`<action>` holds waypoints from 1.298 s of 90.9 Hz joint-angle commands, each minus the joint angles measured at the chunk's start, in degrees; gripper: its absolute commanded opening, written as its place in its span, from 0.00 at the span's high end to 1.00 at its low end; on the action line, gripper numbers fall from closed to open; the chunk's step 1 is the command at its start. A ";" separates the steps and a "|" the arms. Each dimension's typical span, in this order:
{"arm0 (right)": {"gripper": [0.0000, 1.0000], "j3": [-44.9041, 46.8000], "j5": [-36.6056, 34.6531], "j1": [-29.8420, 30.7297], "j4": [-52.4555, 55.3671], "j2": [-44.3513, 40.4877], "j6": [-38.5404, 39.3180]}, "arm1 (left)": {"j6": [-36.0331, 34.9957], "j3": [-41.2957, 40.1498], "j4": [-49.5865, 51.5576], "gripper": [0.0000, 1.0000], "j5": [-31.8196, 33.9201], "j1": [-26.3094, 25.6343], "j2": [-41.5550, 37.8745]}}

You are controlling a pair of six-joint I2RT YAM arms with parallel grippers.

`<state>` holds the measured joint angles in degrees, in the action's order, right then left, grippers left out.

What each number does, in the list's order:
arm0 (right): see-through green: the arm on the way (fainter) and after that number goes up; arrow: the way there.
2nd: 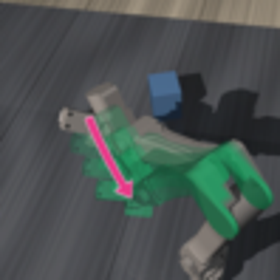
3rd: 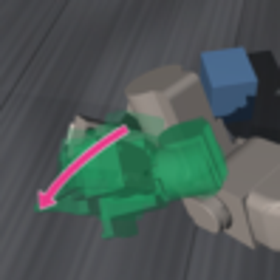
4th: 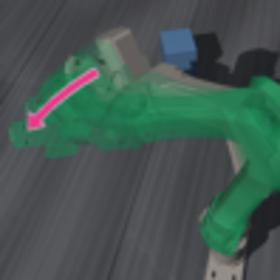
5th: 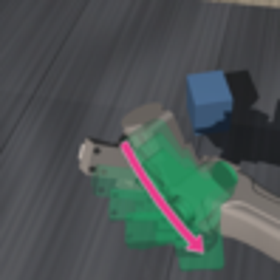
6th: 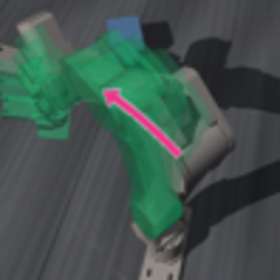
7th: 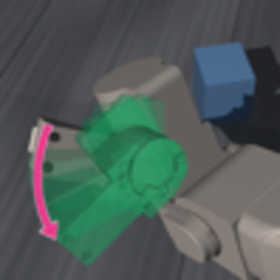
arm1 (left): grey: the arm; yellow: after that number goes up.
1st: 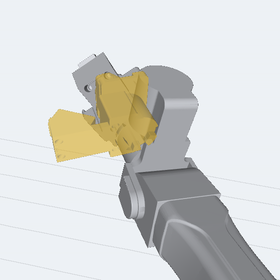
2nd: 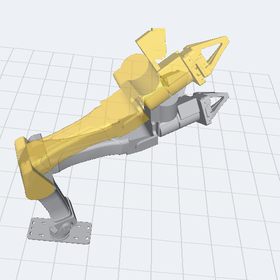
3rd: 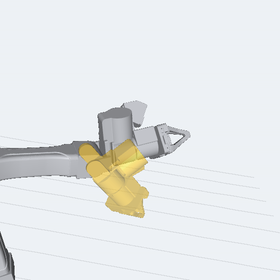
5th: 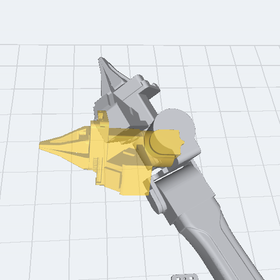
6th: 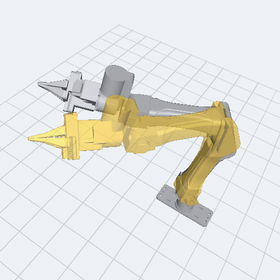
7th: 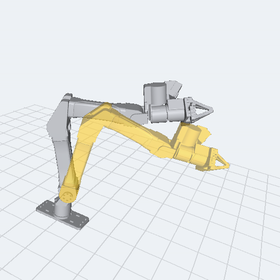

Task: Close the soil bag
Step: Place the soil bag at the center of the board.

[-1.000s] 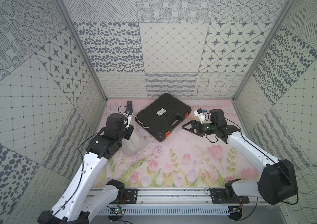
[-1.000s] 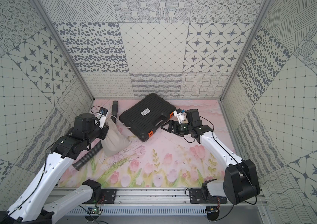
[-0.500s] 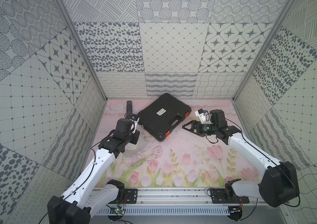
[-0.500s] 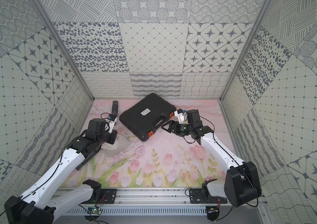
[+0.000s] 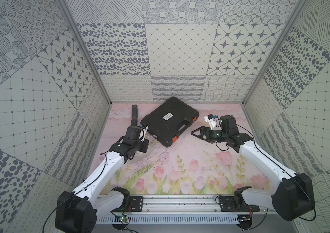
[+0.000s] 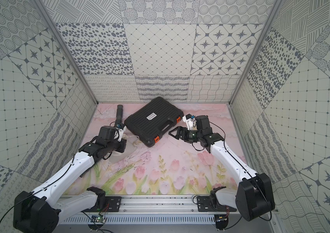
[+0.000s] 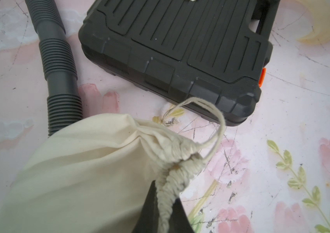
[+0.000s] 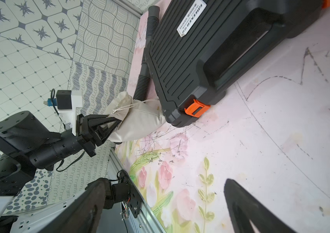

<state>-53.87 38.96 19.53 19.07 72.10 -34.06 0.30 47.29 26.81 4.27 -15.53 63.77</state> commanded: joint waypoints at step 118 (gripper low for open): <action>0.03 -9.01 -17.68 -20.53 4.10 -1.88 14.52 | 7.25 18.83 3.50 0.04 3.81 1.65 -2.00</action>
<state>-63.31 29.15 1.50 23.38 71.48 -24.88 4.75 67.75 33.71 6.11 -15.40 61.14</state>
